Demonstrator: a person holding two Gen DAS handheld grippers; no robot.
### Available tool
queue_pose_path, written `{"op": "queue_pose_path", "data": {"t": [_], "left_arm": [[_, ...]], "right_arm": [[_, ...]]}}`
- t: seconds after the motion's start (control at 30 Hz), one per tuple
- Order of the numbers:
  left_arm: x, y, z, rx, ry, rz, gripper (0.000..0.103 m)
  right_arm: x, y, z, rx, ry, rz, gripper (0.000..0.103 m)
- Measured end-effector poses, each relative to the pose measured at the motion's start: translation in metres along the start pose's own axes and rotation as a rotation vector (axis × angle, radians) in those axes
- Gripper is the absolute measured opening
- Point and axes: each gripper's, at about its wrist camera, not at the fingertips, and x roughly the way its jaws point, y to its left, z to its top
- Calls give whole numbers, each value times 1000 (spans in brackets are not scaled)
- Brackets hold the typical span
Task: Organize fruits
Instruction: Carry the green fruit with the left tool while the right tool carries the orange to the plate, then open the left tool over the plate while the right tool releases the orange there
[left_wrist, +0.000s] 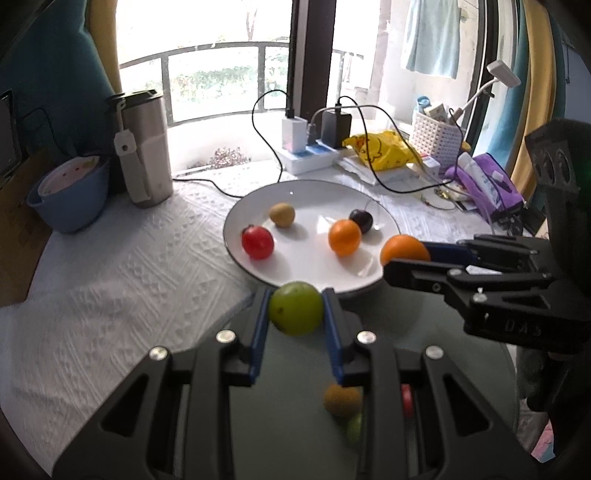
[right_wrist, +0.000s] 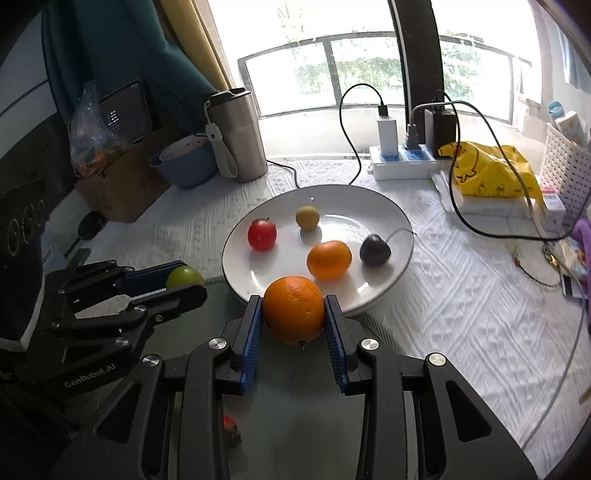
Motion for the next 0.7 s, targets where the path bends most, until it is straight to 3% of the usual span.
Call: {"op": "queue_pose_path", "data": {"t": [0.7], "left_arm": [[45, 14, 23, -11, 12, -23, 29]], "right_arm": [[45, -16, 22, 12, 38, -12, 35]]}}
